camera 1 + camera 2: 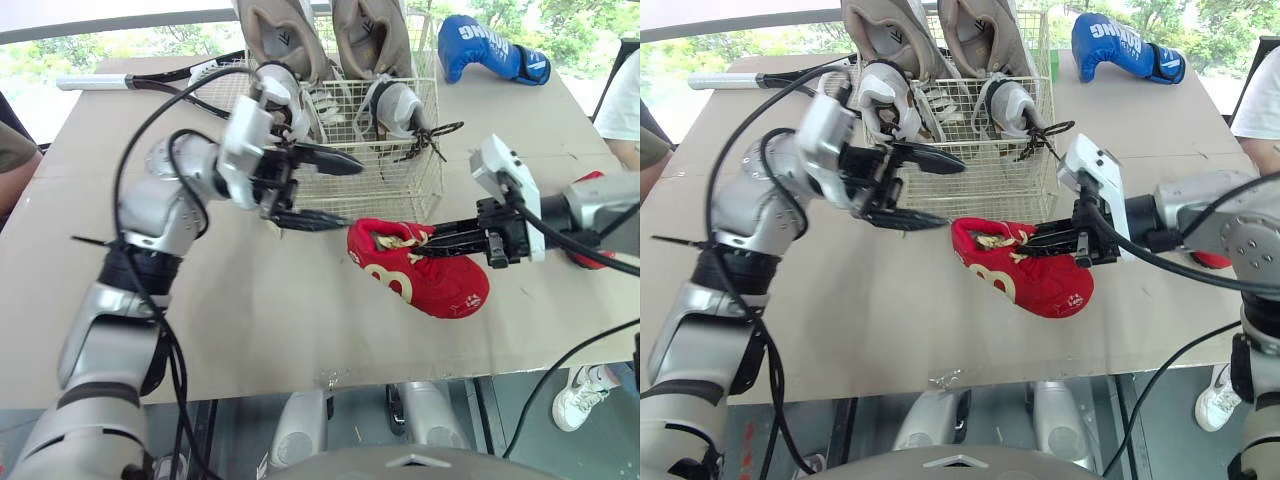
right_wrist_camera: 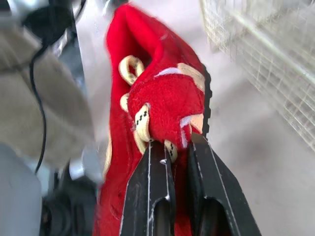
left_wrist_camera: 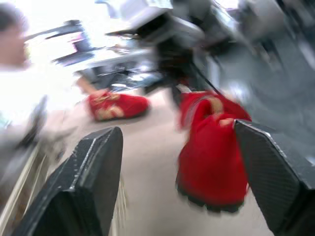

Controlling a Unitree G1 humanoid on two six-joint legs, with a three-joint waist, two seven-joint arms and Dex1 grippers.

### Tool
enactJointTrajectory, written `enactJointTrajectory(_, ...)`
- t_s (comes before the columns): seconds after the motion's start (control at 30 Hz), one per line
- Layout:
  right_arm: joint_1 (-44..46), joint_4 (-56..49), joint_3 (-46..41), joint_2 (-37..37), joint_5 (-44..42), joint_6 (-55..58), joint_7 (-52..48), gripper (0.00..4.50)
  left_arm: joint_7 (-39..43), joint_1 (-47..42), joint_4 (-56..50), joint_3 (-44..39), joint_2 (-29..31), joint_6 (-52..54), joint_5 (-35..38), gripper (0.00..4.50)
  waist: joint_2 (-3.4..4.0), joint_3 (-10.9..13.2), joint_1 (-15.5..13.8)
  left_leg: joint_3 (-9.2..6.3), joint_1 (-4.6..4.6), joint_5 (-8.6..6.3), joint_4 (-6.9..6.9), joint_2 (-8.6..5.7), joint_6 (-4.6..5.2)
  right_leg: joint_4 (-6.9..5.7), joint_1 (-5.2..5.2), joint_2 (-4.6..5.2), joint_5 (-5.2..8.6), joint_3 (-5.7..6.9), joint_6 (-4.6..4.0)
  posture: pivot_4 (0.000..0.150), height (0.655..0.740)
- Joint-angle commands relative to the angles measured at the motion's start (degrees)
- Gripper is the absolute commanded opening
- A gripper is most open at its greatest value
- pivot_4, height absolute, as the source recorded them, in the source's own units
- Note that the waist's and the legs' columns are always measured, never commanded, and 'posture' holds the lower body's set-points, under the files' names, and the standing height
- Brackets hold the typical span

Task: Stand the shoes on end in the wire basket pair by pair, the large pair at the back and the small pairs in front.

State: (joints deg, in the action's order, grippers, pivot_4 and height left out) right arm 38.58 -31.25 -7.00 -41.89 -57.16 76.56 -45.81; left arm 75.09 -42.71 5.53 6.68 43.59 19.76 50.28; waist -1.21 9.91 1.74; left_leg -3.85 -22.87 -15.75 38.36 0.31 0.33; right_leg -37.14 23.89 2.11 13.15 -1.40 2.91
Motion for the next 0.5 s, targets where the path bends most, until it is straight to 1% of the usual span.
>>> enactJointTrajectory(0.03,-3.80,-5.46,-9.25,7.95,-4.38,-8.90,8.51,0.00,-10.82,8.34,-9.72,-10.72,2.63,10.82,8.22,3.96,0.01,0.00,0.19,-0.18,0.12,-0.01,0.02,0.07,0.00,-0.03,-0.09,0.02,0.00,-0.03,0.00,0.150,0.7400)
enactJointTrajectory(0.07,-4.68,-6.64,-9.76,10.71,-3.82,-11.93,10.62,0.00,-15.02,12.14,-13.39,-14.19,2.51,12.92,10.91,3.96,-0.02,-0.02,0.70,-0.24,0.14,0.00,0.00,0.00,0.00,-0.02,-0.09,0.03,0.00,-0.06,0.01,0.150,0.7400)
enactJointTrajectory(0.13,-5.73,-7.96,-9.24,15.67,-1.61,-18.39,13.14,0.00,-21.58,19.98,-20.87,-19.97,2.44,16.42,15.32,3.96,0.00,0.00,0.61,-0.26,0.21,-0.01,0.00,0.06,-0.01,-0.12,-0.08,0.06,0.01,-0.15,0.01,0.150,0.7400)
enactJointTrajectory(0.17,-5.41,-7.73,-7.60,17.94,1.40,-22.22,14.30,0.00,-23.43,24.48,-24.65,-22.17,2.44,16.75,15.51,3.96,-0.05,-0.02,0.56,-0.28,0.20,0.00,0.00,0.05,-0.02,-0.14,-0.06,0.10,0.01,-0.15,0.01,0.150,0.7400)
enactJointTrajectory(0.2,-4.30,-7.00,-4.53,19.70,6.44,-26.59,15.82,0.00,-25.41,28.94,-27.69,-24.42,1.87,16.73,15.43,3.96,-0.04,-0.02,0.53,-0.32,0.20,0.01,0.02,0.05,-0.04,-0.14,-0.06,0.10,0.01,-0.12,0.01,0.150,0.7400)
enactJointTrajectory(0.23,-3.62,-6.41,-2.29,20.74,10.17,-29.73,16.74,0.00,-27.00,31.86,-29.77,-25.91,1.32,16.70,15.37,3.96,-0.01,-0.02,0.46,-0.30,0.22,0.01,0.02,0.05,-0.05,-0.16,-0.06,0.13,0.01,-0.14,0.01,0.150,0.7400)
enactJointTrajectory(0.27,-2.57,-5.62,-0.15,22.24,11.64,-31.85,16.54,0.00,-28.27,34.94,-31.36,-27.60,0.66,16.64,15.62,3.96,-0.01,-0.02,0.23,-0.26,0.27,0.02,0.00,0.01,-0.07,-0.19,-0.07,0.14,0.01,-0.17,0.01,0.150,0.7400)
enactJointTrajectory(0.3,-1.78,-4.71,1.82,23.61,12.72,-33.88,15.82,0.00,-28.51,37.76,-32.87,-28.59,0.27,16.06,14.72,3.96,-0.02,-0.03,0.24,-0.28,0.27,0.06,0.00,-0.02,-0.14,-0.20,-0.08,0.14,0.01,-0.14,0.00,0.150,0.7400)
enactJointTrajectory(0.37,0.21,0.40,7.72,28.15,20.49,-42.35,16.75,0.00,-28.51,43.83,-34.97,-30.64,-1.23,13.90,11.89,3.96,-0.01,-0.03,0.53,-0.26,0.32,0.15,-0.01,-0.03,-0.30,-0.22,-0.08,0.14,0.01,-0.16,-0.01,0.150,0.7400)
enactJointTrajectory(0.43,1.27,7.29,13.38,32.01,30.39,-52.95,18.12,0.00,-29.13,47.41,-35.80,-32.59,-3.09,11.65,10.01,3.96,-0.05,-0.06,0.34,0.02,0.53,0.16,-0.13,-0.13,-0.31,-0.28,-0.13,0.13,0.02,-0.29,-0.02,0.150,0.7400)
enactJointTrajectory(0.5,0.74,14.44,16.90,34.60,36.33,-63.57,16.19,0.00,-28.61,49.62,-35.69,-34.08,-4.02,9.84,8.46,3.96,-0.08,-0.07,0.13,0.14,0.53,0.16,-0.13,-0.13,-0.32,-0.29,-0.14,0.06,0.02,-0.21,-0.04,0.150,0.7400)
